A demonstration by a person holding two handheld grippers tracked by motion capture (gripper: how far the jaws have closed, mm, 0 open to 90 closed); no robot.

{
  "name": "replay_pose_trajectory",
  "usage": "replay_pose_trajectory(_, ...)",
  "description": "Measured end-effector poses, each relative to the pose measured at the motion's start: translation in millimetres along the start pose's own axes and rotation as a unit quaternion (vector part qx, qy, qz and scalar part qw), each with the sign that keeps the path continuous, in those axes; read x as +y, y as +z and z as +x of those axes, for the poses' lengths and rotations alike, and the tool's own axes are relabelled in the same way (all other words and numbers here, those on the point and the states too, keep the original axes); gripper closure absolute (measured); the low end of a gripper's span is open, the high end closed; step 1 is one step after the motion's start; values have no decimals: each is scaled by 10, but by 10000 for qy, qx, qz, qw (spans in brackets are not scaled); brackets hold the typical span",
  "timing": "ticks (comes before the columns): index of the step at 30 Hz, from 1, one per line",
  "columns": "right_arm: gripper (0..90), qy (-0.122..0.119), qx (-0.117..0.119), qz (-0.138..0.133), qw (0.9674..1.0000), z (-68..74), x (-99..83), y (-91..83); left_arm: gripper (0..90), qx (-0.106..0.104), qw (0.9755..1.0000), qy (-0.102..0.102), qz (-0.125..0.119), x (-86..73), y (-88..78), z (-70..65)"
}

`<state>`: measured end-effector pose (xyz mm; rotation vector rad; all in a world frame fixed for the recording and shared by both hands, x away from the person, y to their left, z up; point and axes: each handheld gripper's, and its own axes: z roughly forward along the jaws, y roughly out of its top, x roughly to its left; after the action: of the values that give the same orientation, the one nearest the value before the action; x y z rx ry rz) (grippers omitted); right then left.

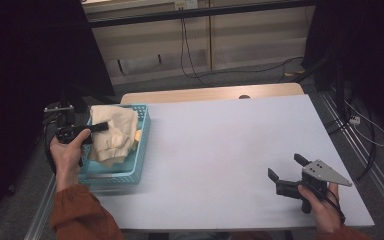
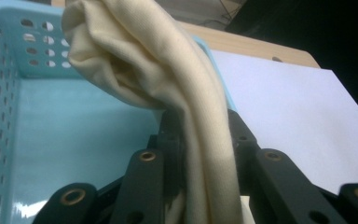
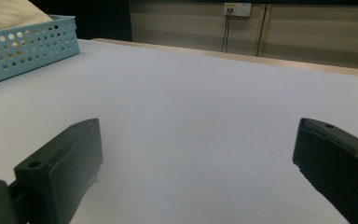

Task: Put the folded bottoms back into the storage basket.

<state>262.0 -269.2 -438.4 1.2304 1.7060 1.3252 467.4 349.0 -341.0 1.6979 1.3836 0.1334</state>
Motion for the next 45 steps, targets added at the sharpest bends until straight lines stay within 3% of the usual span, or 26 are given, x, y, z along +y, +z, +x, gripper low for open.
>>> replay_pose_trajectory(9, 16, 0, 3, -3, 10000, 1, 1, 1, 728, -135, 9999, -58, 84, -31, 90, 38)
replay_pose_trajectory(23, 16, -3, 4, 0, 10000, 1, 0, 1, 726, -139, 9988, -55, 471, -103, 329, 75)
replay_pose_trajectory(27, 16, 3, 5, -4, 10000, -1, 1, 1, 725, -170, 9988, -109, 448, -124, 375, 100)
replay_pose_trajectory(31, 16, 1, 5, 4, 10000, 0, 0, 2, 722, 101, 9983, 81, 571, -137, 406, 111)
replay_pose_trajectory(40, 16, -13, 9, 12, 10000, 4, -2, 5, 719, 278, 9982, -2, 535, -178, 447, 190)
replay_pose_trajectory(45, 17, -1, 8, 13, 10000, 2, -1, 5, 716, 489, 9965, 202, 647, -185, 478, 202)
